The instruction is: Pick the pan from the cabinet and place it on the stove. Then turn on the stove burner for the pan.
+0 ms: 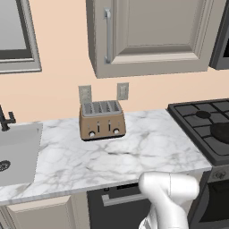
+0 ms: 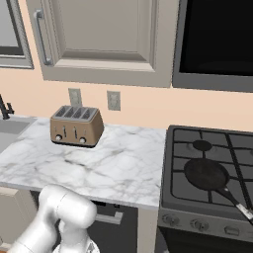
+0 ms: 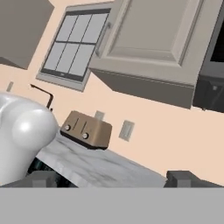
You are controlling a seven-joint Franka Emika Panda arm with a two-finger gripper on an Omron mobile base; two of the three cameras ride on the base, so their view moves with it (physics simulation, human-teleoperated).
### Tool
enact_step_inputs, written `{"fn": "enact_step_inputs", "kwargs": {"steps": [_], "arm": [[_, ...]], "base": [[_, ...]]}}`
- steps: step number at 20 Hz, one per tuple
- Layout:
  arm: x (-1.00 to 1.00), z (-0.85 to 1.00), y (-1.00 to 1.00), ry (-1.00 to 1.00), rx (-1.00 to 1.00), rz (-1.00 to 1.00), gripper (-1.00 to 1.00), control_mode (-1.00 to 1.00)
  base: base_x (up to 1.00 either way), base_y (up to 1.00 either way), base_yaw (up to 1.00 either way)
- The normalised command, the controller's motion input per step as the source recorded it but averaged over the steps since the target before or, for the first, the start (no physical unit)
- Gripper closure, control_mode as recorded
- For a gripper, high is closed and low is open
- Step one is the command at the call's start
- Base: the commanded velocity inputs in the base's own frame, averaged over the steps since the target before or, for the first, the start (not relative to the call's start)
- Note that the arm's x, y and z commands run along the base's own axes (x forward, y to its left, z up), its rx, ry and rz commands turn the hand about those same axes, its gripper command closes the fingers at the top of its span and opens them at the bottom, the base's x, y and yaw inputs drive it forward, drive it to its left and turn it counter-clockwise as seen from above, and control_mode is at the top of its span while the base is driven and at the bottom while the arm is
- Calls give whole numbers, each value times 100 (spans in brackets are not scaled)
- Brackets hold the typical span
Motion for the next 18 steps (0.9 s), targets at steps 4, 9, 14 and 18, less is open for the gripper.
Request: {"fn": "enact_step_inputs", "kwargs": {"steps": [4,9,14,18], "arm": [[-7,0,67,3,0,-10,-100,-100],[3,2,56,6,0,-9,-100,-100],[12,8,48,8,0,-10,-100,-100],[8,5,22,5,2,-4,-100,-100]], "base": [[0,0,0],[0,0,0],[0,0,0],[0,0,0]]}}
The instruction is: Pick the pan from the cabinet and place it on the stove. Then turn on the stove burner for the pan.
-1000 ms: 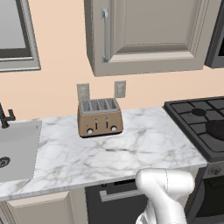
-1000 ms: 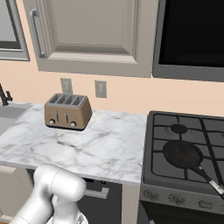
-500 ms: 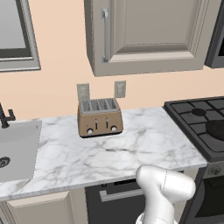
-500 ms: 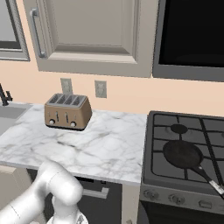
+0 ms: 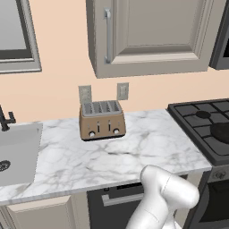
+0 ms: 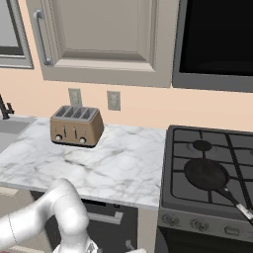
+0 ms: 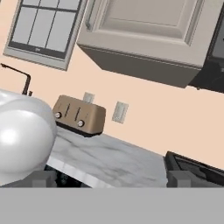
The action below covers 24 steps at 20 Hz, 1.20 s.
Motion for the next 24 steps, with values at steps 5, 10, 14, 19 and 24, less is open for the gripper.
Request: {"fn": "enact_step_inputs", "kwargs": {"steps": [5,10,14,19,24], "arm": [[10,4,0,0,8,0,-100,-100],[28,11,5,2,5,-3,-100,-100],[30,4,15,1,0,-4,-100,-100],[18,0,1,0,0,-5,-100,-100],[23,0,0,2,0,-10,-100,-100]], "base": [[0,0,0],[0,0,0],[0,0,0],[0,0,0],[0,0,0]]}}
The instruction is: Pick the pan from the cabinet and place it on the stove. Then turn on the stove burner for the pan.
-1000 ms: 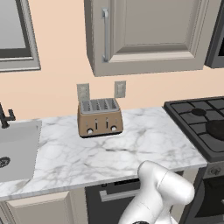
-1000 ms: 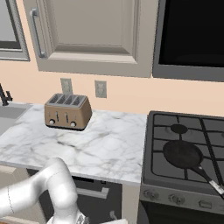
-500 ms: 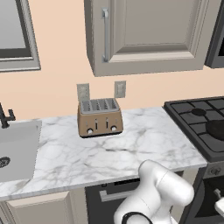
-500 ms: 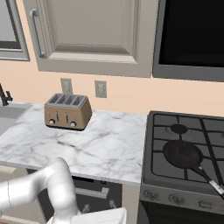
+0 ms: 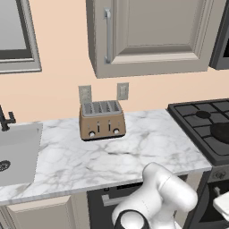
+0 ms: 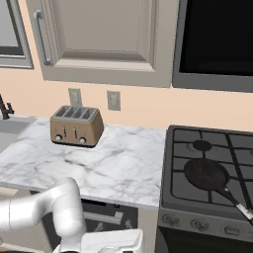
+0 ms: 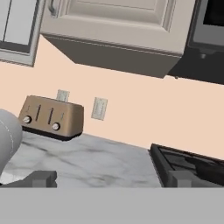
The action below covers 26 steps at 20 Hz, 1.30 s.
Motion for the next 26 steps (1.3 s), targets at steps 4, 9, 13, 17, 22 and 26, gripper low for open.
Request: {"fn": "enact_step_inputs", "kwargs": {"steps": [4,9,13,17,22,26], "arm": [[23,0,0,5,0,-10,-100,-100],[22,0,-6,7,0,-5,-100,-100],[21,0,-18,3,1,0,-100,-100],[10,-2,-31,0,3,0,-100,-100],[0,-11,-37,0,6,0,-100,-100],[0,-14,-30,0,4,0,-100,-100]], "base": [[0,0,0],[0,0,0],[0,0,0],[0,0,0],[0,0,0],[0,0,0]]}}
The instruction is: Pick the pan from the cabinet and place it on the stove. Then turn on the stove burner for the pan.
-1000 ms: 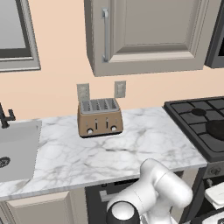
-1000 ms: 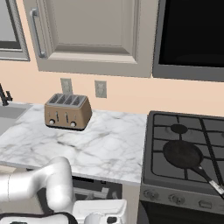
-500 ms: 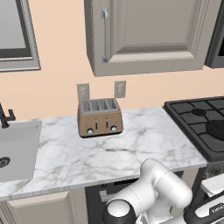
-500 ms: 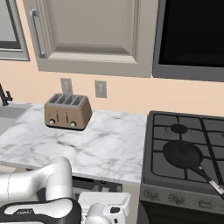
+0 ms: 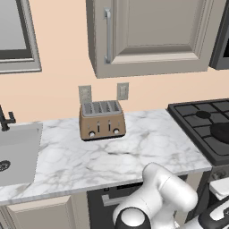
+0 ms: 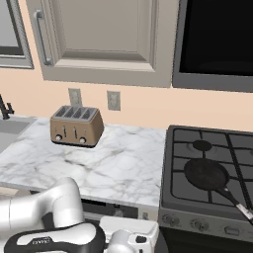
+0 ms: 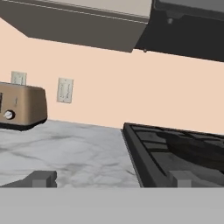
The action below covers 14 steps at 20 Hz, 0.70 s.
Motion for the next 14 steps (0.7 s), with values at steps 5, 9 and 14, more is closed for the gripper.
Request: {"fn": "enact_step_inputs", "kwargs": {"steps": [5,9,14], "arm": [[0,-17,-10,0,2,0,-100,-100],[0,-18,0,0,0,0,-100,-100],[2,-14,0,0,0,0,-100,-100]], "base": [[0,0,0],[0,0,0],[0,0,0]]}}
